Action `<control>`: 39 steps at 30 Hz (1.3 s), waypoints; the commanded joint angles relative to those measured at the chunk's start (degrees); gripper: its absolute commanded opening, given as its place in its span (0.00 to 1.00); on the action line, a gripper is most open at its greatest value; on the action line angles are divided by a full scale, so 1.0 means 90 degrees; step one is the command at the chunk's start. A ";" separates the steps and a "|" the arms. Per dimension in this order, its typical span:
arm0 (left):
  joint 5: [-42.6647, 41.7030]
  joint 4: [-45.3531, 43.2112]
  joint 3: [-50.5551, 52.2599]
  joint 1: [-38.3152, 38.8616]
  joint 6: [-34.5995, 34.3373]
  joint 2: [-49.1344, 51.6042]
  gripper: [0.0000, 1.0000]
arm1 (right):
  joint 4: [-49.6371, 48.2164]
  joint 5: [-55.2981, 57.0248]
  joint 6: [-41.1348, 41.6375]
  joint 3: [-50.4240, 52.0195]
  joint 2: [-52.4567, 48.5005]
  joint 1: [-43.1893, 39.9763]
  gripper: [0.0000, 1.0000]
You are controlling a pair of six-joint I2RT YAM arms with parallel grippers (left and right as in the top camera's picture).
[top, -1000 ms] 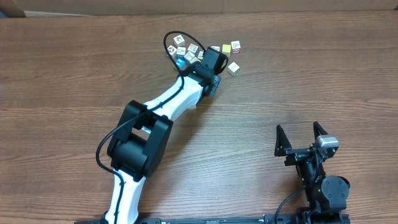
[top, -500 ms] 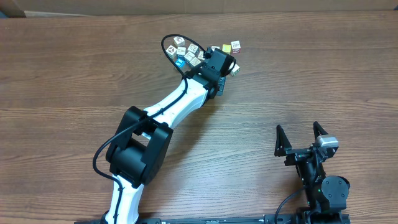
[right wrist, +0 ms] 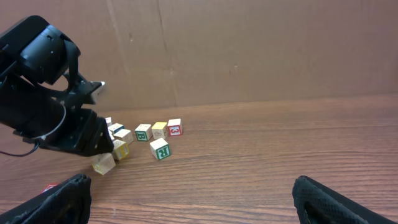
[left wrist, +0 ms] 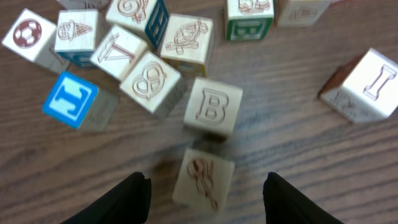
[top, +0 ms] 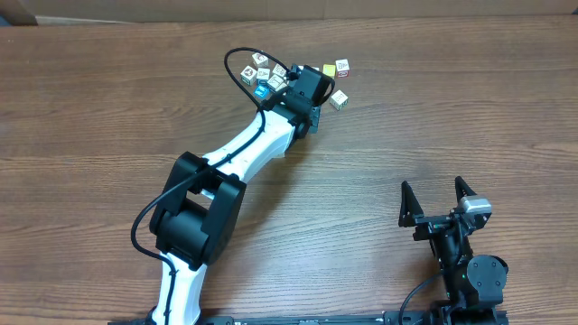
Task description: Form a horizontal line
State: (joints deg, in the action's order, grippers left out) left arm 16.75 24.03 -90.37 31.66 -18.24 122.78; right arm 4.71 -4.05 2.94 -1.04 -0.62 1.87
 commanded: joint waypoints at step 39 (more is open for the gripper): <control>-0.0316 -0.0413 -0.0044 -0.0100 0.0408 0.0656 0.42 | -0.0022 0.0056 -0.0046 0.0066 0.0049 -0.0036 1.00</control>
State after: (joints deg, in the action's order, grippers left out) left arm 14.33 20.97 -90.37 31.07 -15.66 127.85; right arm 4.73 -4.03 2.92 -1.04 -0.62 1.87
